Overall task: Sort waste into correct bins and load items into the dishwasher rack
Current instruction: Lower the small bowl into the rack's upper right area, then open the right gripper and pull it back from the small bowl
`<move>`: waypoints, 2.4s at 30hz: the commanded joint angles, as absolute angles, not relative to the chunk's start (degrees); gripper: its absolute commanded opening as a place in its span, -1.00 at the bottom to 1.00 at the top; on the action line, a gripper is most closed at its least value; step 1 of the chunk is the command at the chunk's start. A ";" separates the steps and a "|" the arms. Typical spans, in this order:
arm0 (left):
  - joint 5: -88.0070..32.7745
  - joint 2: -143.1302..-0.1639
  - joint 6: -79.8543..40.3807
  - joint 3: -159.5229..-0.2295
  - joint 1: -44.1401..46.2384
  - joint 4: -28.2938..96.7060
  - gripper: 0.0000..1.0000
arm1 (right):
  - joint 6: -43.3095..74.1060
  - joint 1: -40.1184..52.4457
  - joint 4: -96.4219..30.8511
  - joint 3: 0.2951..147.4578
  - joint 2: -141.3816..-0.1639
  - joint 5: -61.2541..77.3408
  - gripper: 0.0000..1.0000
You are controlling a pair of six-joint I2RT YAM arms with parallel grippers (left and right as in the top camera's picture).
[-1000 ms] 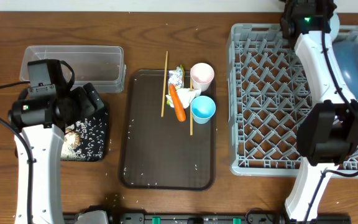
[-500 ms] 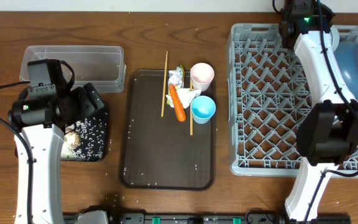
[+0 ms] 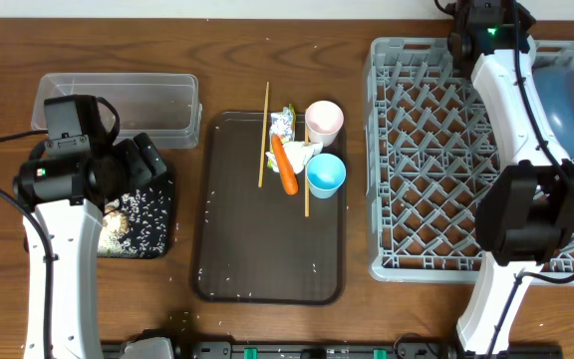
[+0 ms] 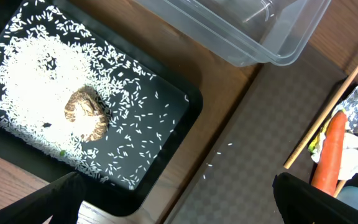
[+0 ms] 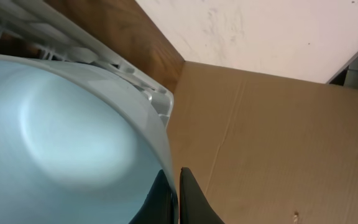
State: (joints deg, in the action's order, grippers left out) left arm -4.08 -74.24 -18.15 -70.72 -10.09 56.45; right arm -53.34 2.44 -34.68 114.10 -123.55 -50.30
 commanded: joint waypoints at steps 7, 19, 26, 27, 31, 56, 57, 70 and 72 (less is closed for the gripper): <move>-3.33 -73.73 -17.67 -71.48 -10.33 56.55 0.95 | -45.32 1.78 -34.46 114.30 -123.90 -53.65 -0.97; -3.36 -73.73 -17.67 -71.48 -10.33 56.55 0.95 | -53.89 1.78 -35.18 114.19 -125.82 -57.14 -0.99; -3.33 -73.73 -17.67 -71.48 -10.33 56.55 0.96 | -59.11 1.78 -30.26 114.19 -132.35 -62.06 -0.98; -3.33 -73.73 -17.67 -71.48 -10.33 56.55 0.96 | -60.42 1.89 -28.82 114.19 -133.53 -63.24 -0.98; -3.36 -73.73 -17.67 -71.48 -10.33 56.55 0.96 | -62.94 1.93 -21.58 114.19 -136.14 -68.03 -0.98; -3.33 -73.73 -17.67 -71.48 -10.33 56.55 0.96 | -61.45 7.16 18.46 114.21 -136.31 -90.89 -0.03; -3.36 -73.73 -17.67 -71.48 -10.33 56.55 0.96 | -63.37 7.49 20.47 114.21 -136.29 -90.85 0.08; -3.36 -73.73 -17.67 -71.48 -10.33 56.55 0.96 | -77.32 11.88 38.94 114.21 -136.29 -88.49 0.47; -3.36 -73.73 -17.67 -71.48 -10.33 56.55 0.96 | -78.56 12.86 41.06 114.21 -136.29 -88.27 0.48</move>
State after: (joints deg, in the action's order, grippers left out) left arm -4.05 -74.24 -18.15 -70.76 -10.09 56.45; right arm -76.47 11.22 39.70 113.89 -135.83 -88.66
